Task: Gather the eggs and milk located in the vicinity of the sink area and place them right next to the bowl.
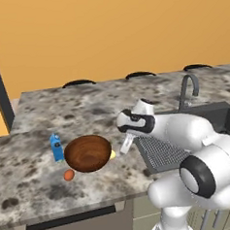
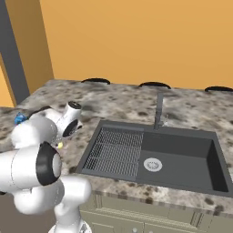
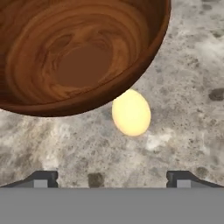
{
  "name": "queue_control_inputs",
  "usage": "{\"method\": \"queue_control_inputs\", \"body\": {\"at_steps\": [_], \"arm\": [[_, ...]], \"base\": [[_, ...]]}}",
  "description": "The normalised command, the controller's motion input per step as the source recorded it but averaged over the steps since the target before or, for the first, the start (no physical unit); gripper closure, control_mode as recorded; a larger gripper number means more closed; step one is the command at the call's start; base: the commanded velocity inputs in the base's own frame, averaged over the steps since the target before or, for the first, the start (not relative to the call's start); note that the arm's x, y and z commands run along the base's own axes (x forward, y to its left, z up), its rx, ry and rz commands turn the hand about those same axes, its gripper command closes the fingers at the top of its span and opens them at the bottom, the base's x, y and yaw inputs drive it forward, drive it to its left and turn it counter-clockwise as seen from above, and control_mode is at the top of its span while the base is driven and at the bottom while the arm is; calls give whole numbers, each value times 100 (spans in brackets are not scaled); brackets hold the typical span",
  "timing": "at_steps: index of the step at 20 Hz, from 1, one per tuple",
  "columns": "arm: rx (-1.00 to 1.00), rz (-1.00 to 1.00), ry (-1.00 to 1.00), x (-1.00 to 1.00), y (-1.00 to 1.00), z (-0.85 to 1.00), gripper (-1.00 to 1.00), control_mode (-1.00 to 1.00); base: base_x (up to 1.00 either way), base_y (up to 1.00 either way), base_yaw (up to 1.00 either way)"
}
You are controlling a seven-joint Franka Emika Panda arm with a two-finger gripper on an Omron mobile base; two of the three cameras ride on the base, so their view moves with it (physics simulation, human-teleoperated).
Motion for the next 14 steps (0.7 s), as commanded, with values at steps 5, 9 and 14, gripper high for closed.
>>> {"method": "queue_control_inputs", "body": {"at_steps": [5,9,14], "arm": [[0,-44,-27,-86,0,37,-100,-100],[0,-37,-20,-87,-12,69,-100,-100],[-1,-30,-6,-63,-38,92,-100,-100]], "base": [[0,0,0],[0,0,0],[0,0,0]]}}
